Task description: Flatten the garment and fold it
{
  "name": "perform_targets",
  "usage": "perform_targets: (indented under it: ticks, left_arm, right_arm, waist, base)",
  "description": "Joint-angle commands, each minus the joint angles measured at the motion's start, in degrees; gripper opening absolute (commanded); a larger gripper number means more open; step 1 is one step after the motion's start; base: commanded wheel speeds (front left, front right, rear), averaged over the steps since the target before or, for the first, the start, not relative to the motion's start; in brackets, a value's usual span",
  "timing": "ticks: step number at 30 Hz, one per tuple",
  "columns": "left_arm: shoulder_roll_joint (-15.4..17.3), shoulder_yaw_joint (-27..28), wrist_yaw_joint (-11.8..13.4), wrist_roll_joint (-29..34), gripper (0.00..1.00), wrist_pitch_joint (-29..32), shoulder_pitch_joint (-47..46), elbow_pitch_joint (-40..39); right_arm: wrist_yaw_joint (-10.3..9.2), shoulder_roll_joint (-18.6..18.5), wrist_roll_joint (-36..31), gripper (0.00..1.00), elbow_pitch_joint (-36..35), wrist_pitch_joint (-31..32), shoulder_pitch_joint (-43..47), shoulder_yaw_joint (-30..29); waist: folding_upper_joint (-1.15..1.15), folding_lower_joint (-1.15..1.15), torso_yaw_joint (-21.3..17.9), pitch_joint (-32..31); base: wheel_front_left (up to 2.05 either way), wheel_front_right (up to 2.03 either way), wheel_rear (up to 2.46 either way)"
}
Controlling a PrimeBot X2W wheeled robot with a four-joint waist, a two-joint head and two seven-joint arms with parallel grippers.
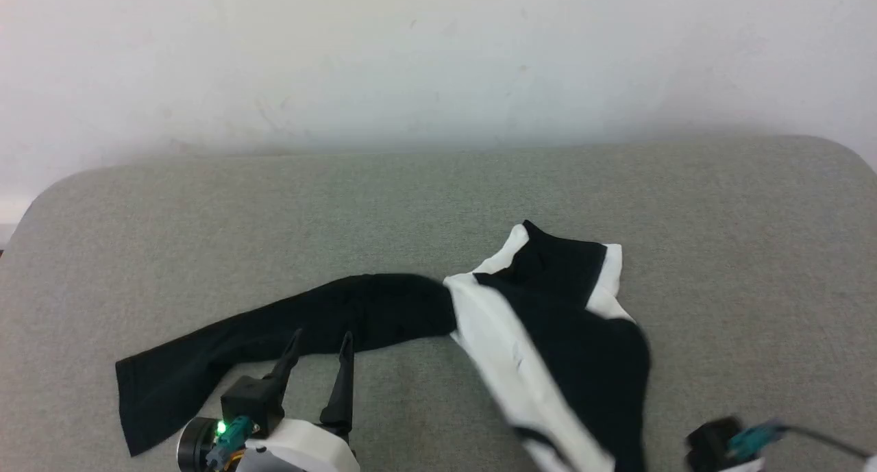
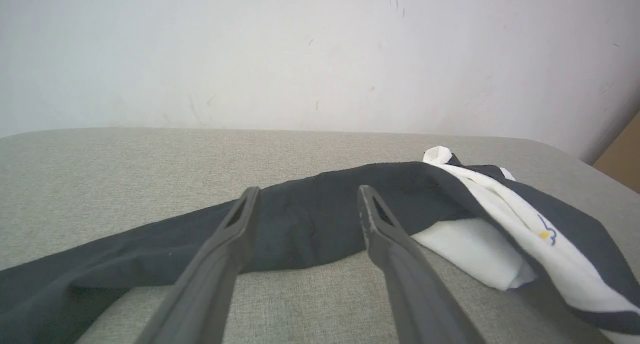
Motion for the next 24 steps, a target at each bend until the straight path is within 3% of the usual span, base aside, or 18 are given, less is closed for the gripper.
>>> perform_targets:
  ticks: [1, 6, 7, 8, 17, 20, 24]
  left_arm:
    - [0.0, 0.1, -0.4, -0.2, 1.00, -0.3, 0.1, 0.5]
    - [-0.4, 0.0, -0.7, -0.1, 1.00, -0.3, -0.3, 1.8]
    - [-0.4, 0.0, -0.8, -0.1, 1.00, -0.3, -0.4, 2.1]
    - [-0.5, -0.2, -1.0, -0.1, 1.00, -0.3, -0.5, 2.3]
    - [-1.2, -0.6, -1.7, 0.2, 1.00, -0.3, -1.7, 3.1]
    - [-1.4, -0.8, -1.9, 0.4, 1.00, -0.3, -2.4, 2.8]
    - [-1.9, -1.3, -2.3, 0.8, 1.00, -0.3, -3.7, 2.9]
  right_arm:
    - [-0.05, 1.1, 0.8, 0.00, 0.2, 0.0, 1.1, 1.3]
    - [-0.05, 1.0, -0.8, 0.00, 5.9, -2.4, 1.8, 6.8]
    - [-0.05, 0.8, -1.4, 0.23, 6.8, -3.8, 0.9, 7.0]
    - [-0.05, 0.5, -1.9, 1.00, 7.4, -5.0, -0.3, 7.0]
    - [-0.05, -0.3, -1.3, 1.00, 3.3, -4.7, -16.0, -3.1]
    - [-0.05, -0.6, -4.8, 1.00, 6.7, -5.4, -22.6, -5.1]
    - [-0.05, 0.0, -8.8, 1.00, 16.8, -6.9, -30.2, -5.2]
  waist:
    - [0.00, 0.01, -1.0, -0.2]
    - [0.00, 0.01, -1.5, -0.6]
    - [0.00, 0.01, -1.5, -0.5]
    - [0.00, 0.01, -1.2, -0.5]
    - [0.00, 0.01, 2.6, 1.4]
    - [0.00, 0.01, 4.4, 3.4]
    - [0.00, 0.01, 7.0, 5.9]
  base:
    - [0.00, 0.00, 0.00]
    - [0.00, 0.00, 0.00]
    - [0.00, 0.00, 0.00]
    - [0.00, 0.00, 0.00]
    - [0.00, 0.00, 0.00]
    - [0.00, 0.00, 0.00]
    - [0.00, 0.00, 0.00]
